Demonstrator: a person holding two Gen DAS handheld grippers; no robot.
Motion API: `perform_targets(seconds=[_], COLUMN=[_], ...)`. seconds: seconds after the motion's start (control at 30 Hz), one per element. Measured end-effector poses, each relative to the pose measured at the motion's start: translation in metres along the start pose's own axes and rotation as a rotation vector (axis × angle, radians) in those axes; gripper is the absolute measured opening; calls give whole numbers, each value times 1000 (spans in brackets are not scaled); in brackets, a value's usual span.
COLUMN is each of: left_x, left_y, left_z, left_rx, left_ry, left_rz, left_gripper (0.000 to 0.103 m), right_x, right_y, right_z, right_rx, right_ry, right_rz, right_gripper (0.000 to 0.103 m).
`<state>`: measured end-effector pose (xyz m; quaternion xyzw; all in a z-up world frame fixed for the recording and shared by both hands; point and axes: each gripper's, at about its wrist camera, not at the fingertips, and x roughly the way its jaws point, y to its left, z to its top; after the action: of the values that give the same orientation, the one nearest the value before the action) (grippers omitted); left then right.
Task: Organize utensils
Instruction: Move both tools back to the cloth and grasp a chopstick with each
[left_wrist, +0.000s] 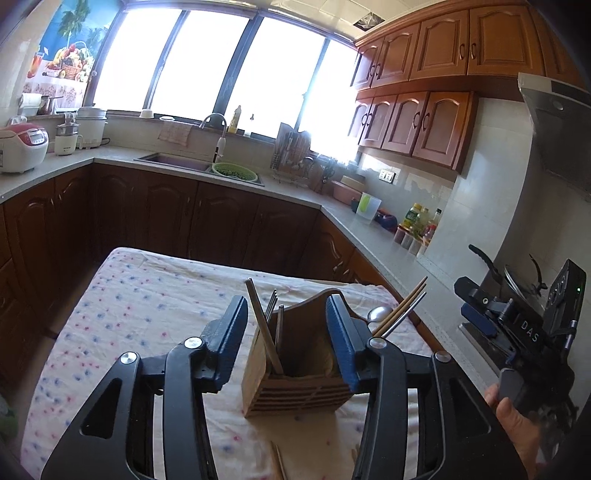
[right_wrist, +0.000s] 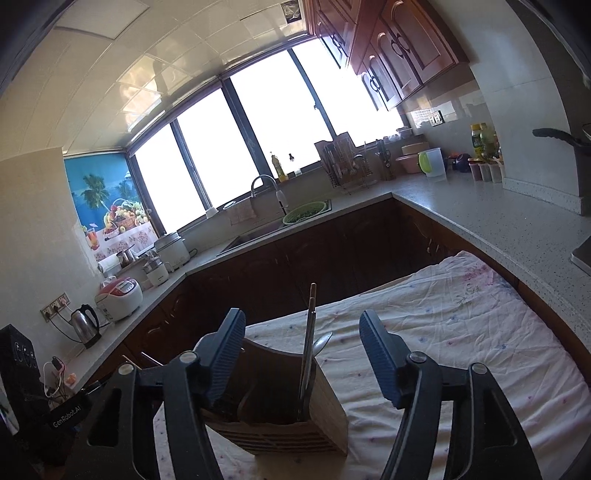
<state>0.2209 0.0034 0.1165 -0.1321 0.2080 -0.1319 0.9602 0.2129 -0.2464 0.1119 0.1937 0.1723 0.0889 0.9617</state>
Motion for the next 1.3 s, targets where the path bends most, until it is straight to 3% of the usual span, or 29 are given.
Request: perform_targets(seconds=[0.1,0.2,0.4,0.93,1.3], left_x=[-11,-24,-39,-47,-33], left_y=[0,3,9,21,24], left_z=[-1,-7,-35,-100,-133], left_rx=[-3,-16,-48,-79,-39], left_ry=[-7,-15,17,165,290], left_rz=[-1,7,25,92,159], left_gripper=[57,72,87,87,87], right_x=[-16,-30,-56,-94,-92], right_y=[-1,-1,-8,-35,-45], right_z=[0,-4,-23,-83,-129], right_rx=[11,16,37,96,86], right_ry=[-36,-52,-47,67,178], right_rz=[16,27,15,-54,-96], right_gripper=[93,98,101,102,102])
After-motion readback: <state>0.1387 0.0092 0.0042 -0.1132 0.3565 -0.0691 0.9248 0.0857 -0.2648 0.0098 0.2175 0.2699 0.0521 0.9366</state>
